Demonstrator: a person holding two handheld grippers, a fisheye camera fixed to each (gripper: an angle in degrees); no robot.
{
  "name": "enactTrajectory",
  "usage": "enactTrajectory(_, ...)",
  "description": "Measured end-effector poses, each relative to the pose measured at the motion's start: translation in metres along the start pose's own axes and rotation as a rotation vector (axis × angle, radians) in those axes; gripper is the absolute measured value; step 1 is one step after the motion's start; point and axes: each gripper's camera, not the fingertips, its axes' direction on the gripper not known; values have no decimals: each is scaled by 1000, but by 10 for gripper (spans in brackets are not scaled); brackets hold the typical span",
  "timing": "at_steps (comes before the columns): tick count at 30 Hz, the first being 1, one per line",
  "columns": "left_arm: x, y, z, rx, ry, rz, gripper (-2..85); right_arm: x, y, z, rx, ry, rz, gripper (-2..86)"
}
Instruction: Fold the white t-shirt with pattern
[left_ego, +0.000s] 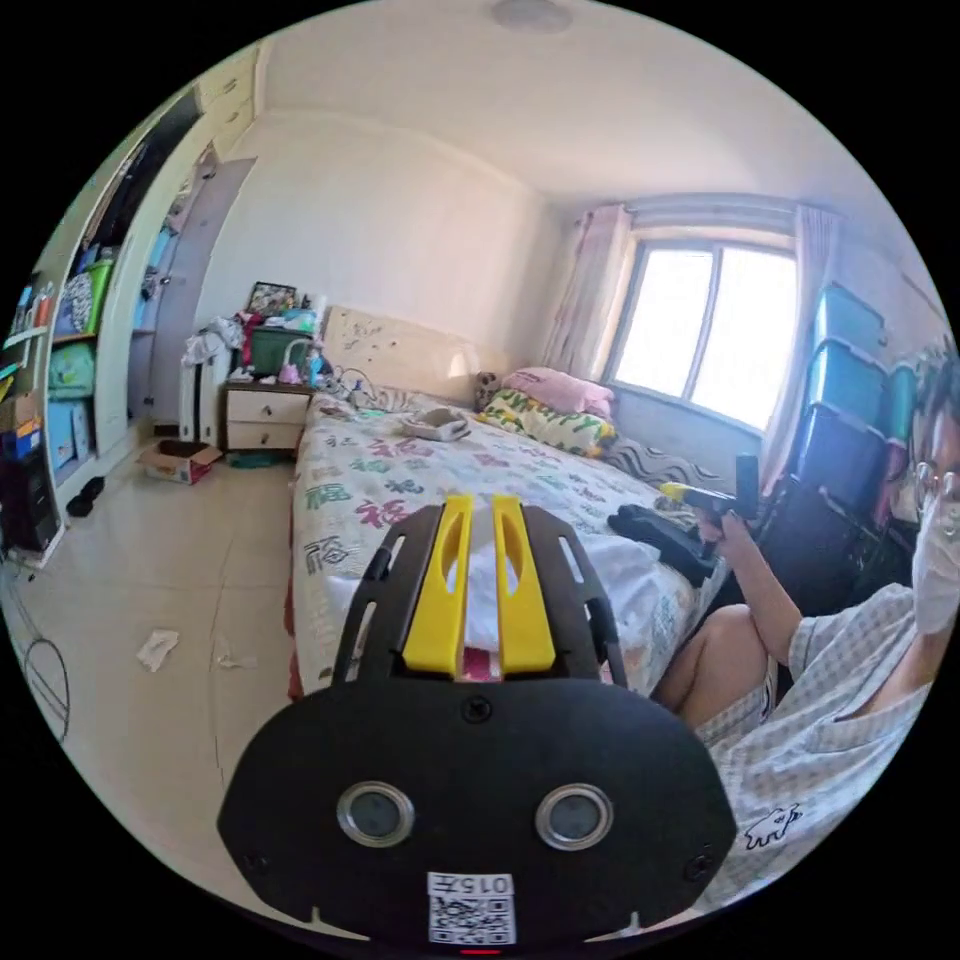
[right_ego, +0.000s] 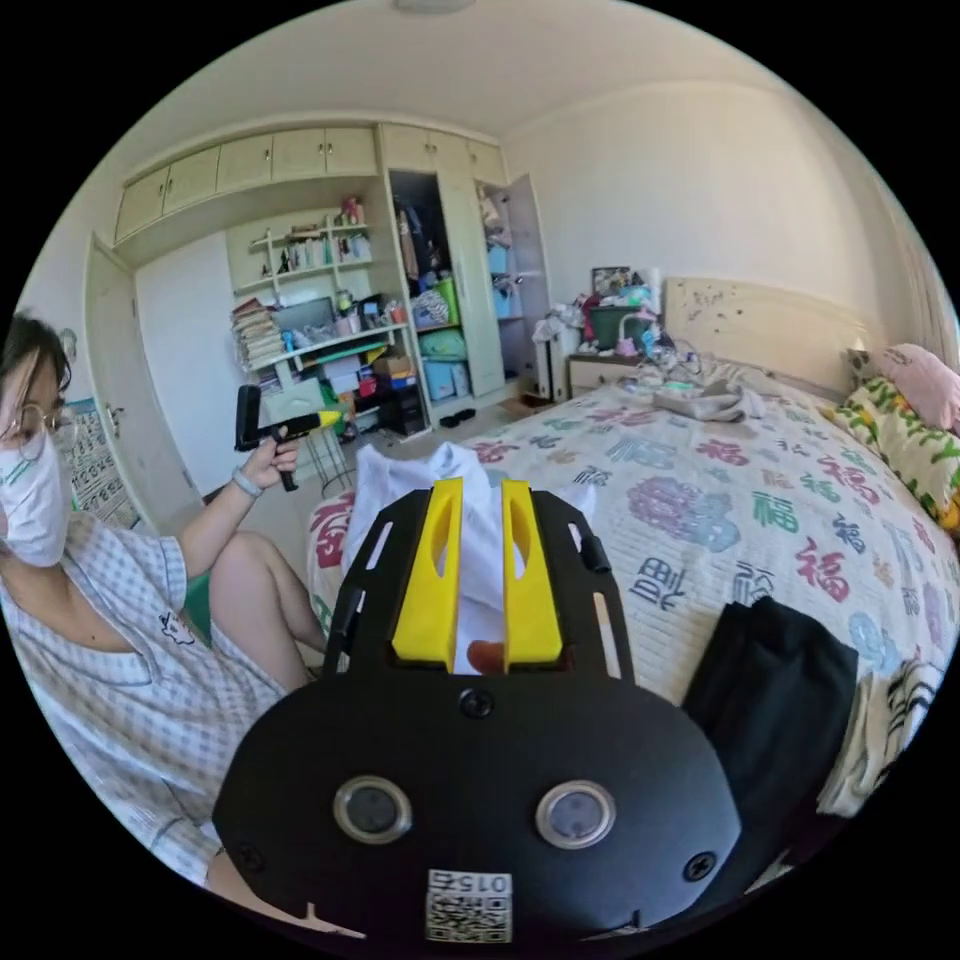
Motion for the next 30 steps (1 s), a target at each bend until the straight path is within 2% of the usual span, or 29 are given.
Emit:
enactTrajectory(2, 15, -10, 40, -116, 9, 7, 97, 3, -6, 32, -108, -19, 16, 91)
enactTrajectory(5, 32, -19, 97, -256, -35, 63, 107, 7, -9, 76, -257, -3, 21, 93)
enactTrajectory(8, 32, -22, 140, -379, -166, 98, 81, 7, -6, 99, -370, 14, 14, 43)
enactTrajectory(10, 24, -23, 156, -434, -172, 75, 47, 6, -3, 101, -407, -60, -2, 6)
enactTrajectory(14, 22, -34, 140, -420, 45, 81, 9, -11, 12, 74, -408, -239, -119, -7)
enactTrajectory(17, 44, -37, 97, -420, 233, 249, 2, -27, 32, 64, -483, -269, -215, -9)
enactTrajectory(20, 60, -22, 85, -565, 315, 388, 0, -31, 54, 79, -584, -304, -219, -8)
enactTrajectory(23, 59, 0, 109, -792, 307, 393, -4, -33, 73, 89, -730, -421, -236, -6)
enactTrajectory(25, 58, 6, 111, -848, 326, 409, -5, -36, 77, 77, -692, -451, -267, -4)
enactTrajectory(26, 60, 4, 103, -833, 371, 439, -5, -37, 75, 64, -611, -412, -279, -3)
enactTrajectory(28, 63, -8, 86, -727, 384, 475, -2, -36, 71, 45, -432, -323, -277, 1)
enactTrajectory(30, 63, -30, 71, -540, 307, 452, 10, -33, 69, 36, -259, -145, -240, 16)
